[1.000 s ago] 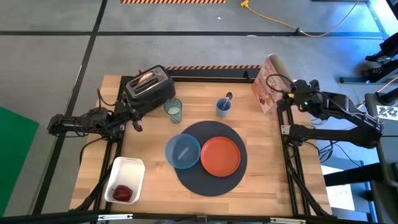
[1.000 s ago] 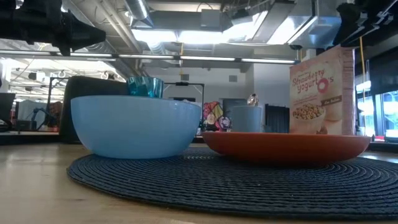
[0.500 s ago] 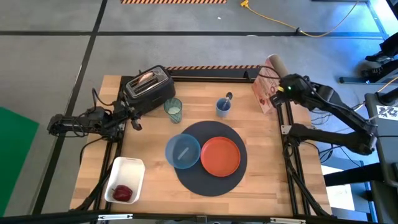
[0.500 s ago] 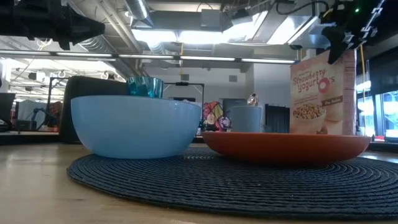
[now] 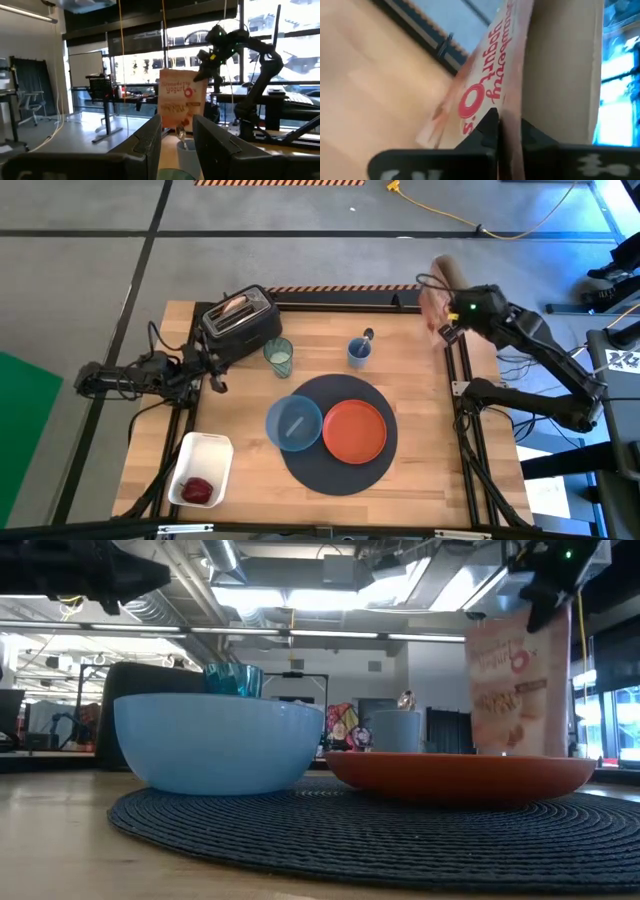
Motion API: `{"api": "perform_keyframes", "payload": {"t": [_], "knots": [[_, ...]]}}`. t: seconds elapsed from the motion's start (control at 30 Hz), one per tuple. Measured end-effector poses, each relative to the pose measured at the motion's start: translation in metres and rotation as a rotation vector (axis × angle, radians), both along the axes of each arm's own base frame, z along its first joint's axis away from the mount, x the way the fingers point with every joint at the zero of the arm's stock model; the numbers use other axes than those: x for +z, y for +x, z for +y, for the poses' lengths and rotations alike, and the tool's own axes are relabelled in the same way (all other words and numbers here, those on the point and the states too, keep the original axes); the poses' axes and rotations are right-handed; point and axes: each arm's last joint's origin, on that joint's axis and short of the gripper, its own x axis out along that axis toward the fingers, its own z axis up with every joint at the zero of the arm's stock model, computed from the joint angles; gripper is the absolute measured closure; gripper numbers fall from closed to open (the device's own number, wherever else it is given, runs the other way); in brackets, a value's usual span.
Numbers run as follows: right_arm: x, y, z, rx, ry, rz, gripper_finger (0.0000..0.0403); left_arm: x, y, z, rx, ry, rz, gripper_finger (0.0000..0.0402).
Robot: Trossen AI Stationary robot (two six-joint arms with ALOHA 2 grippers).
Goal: Arrange a breakfast setting
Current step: Pour cereals from the pink cereal box into the blue bowl
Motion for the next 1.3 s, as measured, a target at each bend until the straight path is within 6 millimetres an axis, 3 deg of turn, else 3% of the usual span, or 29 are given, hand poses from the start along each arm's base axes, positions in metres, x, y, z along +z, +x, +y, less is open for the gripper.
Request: {"api": "perform_keyframes", "payload": {"t": [0.2,0.4,0.53,0.67,1.07,1.3], "knots": [[0.052,-0.010,0.012,0.165,-0.159,-0.122,0.0401,0.004,0.012,-0.003,-0.091,0.037,-0.017,0.0277],[0.086,-0.015,0.030,0.505,-0.213,-0.376,0.0402,0.002,0.029,-0.005,-0.124,0.074,0.020,0.0220],[0.089,-0.015,0.038,0.689,-0.184,-0.447,0.0403,-0.001,0.039,-0.004,-0.094,0.066,0.057,0.0183],[0.089,-0.013,0.043,0.863,-0.130,-0.505,0.0403,0.009,0.048,-0.005,-0.092,0.063,0.078,0.0162],[0.087,0.006,0.040,1.248,0.013,-0.593,0.0403,0.038,0.093,-0.008,-0.138,0.121,0.172,0.0157],[0.075,0.031,0.022,1.355,0.062,-0.627,0.0403,0.051,0.120,-0.012,-0.160,0.124,0.199,0.0157]]}}
